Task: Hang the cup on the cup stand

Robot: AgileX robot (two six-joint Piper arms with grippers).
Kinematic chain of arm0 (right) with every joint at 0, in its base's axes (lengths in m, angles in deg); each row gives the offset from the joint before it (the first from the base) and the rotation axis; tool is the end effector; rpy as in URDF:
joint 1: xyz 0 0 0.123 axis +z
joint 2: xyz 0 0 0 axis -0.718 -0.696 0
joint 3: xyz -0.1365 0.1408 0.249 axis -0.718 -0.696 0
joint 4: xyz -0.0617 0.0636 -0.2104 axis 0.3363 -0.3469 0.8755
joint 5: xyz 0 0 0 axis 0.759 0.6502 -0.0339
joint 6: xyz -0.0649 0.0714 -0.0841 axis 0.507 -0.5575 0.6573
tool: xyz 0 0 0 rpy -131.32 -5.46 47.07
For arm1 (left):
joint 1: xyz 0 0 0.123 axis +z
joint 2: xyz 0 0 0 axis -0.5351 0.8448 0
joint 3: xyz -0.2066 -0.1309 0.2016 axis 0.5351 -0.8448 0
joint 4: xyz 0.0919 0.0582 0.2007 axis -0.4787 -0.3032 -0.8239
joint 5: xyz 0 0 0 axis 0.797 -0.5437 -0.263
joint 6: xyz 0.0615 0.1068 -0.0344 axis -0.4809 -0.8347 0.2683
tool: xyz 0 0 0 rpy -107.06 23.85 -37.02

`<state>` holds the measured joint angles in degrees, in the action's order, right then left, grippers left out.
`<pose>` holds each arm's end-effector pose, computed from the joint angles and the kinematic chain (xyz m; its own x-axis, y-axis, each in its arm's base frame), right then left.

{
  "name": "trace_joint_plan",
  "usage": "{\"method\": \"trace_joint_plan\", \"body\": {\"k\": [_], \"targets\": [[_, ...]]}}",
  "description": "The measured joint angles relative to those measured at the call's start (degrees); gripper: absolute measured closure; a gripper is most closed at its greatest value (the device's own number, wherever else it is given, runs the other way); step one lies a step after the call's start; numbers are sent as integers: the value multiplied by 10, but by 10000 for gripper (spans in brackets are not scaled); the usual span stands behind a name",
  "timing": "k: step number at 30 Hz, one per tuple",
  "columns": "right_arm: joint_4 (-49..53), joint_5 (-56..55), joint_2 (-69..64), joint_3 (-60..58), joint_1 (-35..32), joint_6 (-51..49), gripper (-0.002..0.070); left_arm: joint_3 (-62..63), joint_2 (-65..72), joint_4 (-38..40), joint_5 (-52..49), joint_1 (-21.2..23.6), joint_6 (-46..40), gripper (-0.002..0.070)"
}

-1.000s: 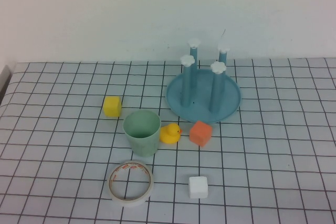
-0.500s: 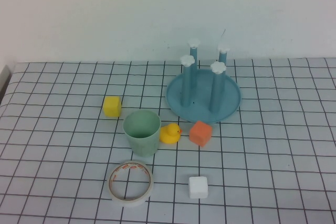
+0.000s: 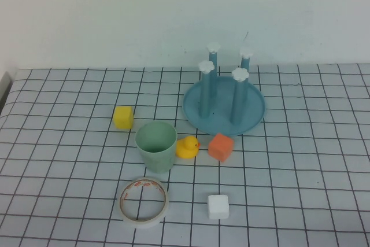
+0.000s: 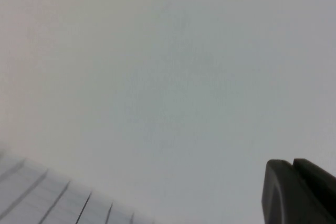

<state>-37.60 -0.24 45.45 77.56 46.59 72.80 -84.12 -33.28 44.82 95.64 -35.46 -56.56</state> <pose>0.0318 0.0292 0.1745 -0.2998 0.7120 -0.6350 -0.0184 0.6611 0.7501 0.0256 0.0120 0.2527 0.3430 -0.6664 -0.6620 0.2392 0.7435 -0.6245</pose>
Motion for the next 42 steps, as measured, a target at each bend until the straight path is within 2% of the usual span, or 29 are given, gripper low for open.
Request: {"method": "trace_joint_plan", "body": {"k": [5, 8, 19, 20, 26, 33, 36, 38, 42], "targets": [[8, 0, 0, 0, 0, 5, 665, 67, 13, -57, -262, 0, -31, 676], [8, 0, 0, 0, 0, 5, 665, 141, 55, -77, -375, 0, -86, 676], [23, -5, 0, 0, 0, 5, 665, 380, 333, -77, -590, 0, -402, 676], [23, -5, 0, 0, 0, 6, 665, 439, 396, -65, -636, 0, -450, 676], [24, -7, 0, 0, 0, 8, 665, 615, 571, -43, -741, -14, -494, 676], [24, -10, 0, 0, 0, 15, 665, 780, 774, -44, -848, -80, -508, 665], [24, -10, 0, 0, 0, 15, 665, 836, 853, -48, -853, -108, -508, 592], [24, -10, 0, 0, 0, 15, 665, 867, 898, -48, -854, -124, -503, 502], [24, -10, 0, 0, 0, 15, 665, 927, 982, -46, -854, -139, -470, 263]]}}
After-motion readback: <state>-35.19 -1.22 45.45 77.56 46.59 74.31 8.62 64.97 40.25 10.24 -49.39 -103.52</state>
